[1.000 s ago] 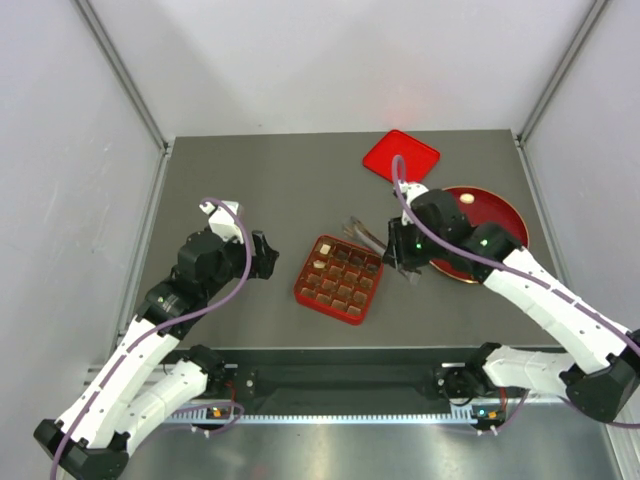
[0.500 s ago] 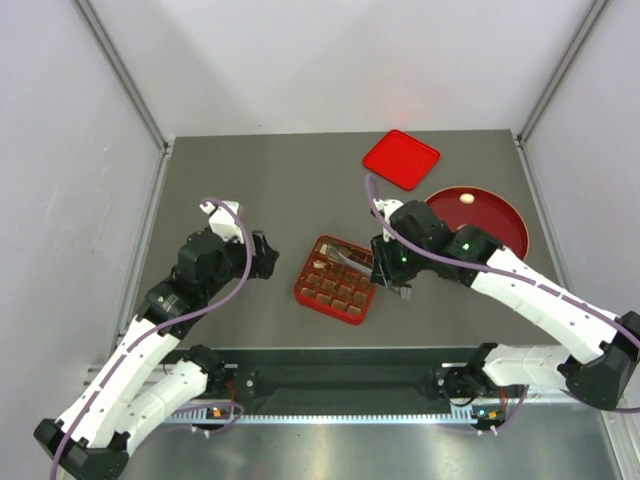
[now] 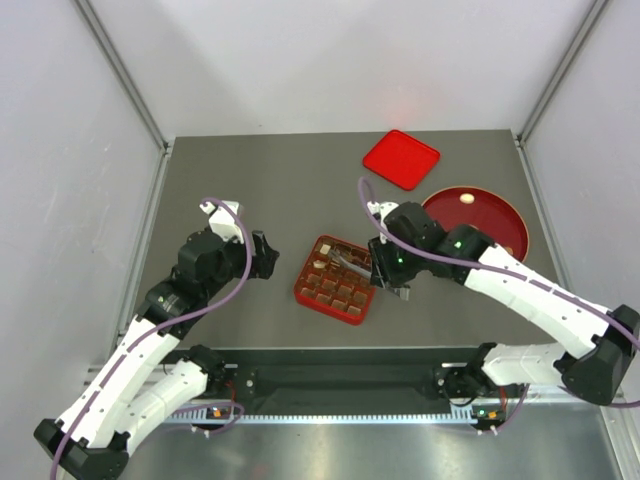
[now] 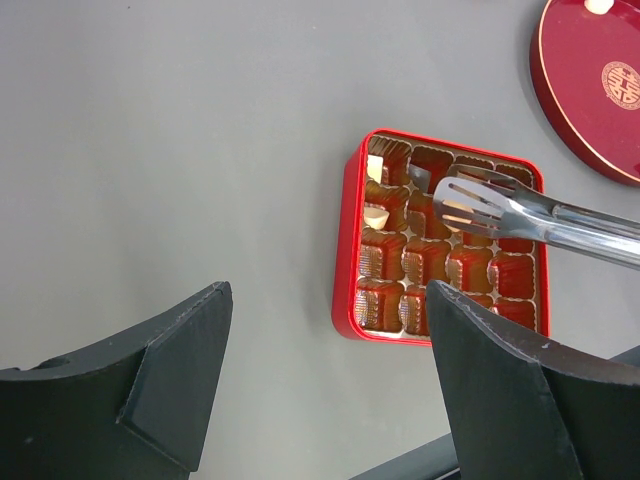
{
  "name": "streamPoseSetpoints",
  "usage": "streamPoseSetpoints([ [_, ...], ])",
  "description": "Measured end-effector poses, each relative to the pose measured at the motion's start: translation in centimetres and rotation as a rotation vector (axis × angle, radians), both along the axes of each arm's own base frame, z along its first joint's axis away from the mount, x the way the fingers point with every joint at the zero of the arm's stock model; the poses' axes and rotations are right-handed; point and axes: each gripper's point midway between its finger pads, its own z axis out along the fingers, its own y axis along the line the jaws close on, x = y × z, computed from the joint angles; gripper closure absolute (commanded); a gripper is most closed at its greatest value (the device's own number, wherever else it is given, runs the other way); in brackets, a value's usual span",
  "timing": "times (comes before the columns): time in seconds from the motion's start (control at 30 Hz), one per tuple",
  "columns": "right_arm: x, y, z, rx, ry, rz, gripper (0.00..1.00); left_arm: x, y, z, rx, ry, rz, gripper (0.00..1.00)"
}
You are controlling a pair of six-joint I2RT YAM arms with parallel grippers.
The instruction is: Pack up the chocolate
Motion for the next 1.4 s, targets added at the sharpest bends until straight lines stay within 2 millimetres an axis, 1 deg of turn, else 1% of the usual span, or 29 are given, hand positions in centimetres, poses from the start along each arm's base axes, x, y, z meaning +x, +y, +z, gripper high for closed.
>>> streamPoseSetpoints([
  [0.23,0.3,-0.1,-0.6,-0.024,0.002,-0.011,0.62,0.0,0.0,0.0,-0.001,0.0,0.0,0.17],
  [0.43,0.5,-0.1,-0.7,-0.033,-0.002,-0.016,0.62,0.0,0.0,0.0,0.0,0.0,0.0,0.17],
  [0.63,1.1,-0.6,-0.6,-0.053,-0.029,-0.048,0.63,0.0,0.0,0.0,-0.001,0.0,0.0,0.17],
  [0.73,1.6,-0.8,0.3,-0.055,-0.056,-0.07,0.63,0.0,0.0,0.0,0.0,0.0,0.0,0.17],
  [0.8,2.1,-1.0,1.4,-0.048,-0.086,-0.088,0.63,0.0,0.0,0.0,0.0,0.0,0.0,0.17],
  [0.9,3.0,-2.1,2.9,-0.032,-0.125,-0.138,0.63,0.0,0.0,0.0,-0.001,0.0,-0.001,0.17],
  [0.93,3.5,-2.8,3.2,-0.03,-0.132,-0.167,0.63,0.0,0.0,0.0,-0.001,0.0,0.0,0.17],
  [1.0,4.6,-5.0,3.5,-0.039,-0.134,-0.255,0.63,0.0,0.0,0.0,-0.001,0.0,0.0,0.17],
  [1.1,6.6,-9.8,3.9,-0.061,-0.142,-0.444,0.62,0.0,0.0,0.0,-0.001,-0.001,0.0,0.17],
  [1.17,7.3,-12.7,4.2,-0.066,-0.153,-0.555,0.62,0.0,0.0,0.1,-0.002,-0.003,0.0,0.17],
  [1.3,7.5,-18.4,4.0,-0.106,-0.16,-0.761,0.62,-0.1,0.0,0.3,-0.006,-0.01,-0.001,0.17],
  [1.4,7.4,-21.7,3.6,-0.133,-0.148,-0.882,0.62,-0.2,0.0,0.4,-0.01,-0.011,-0.007,0.17],
])
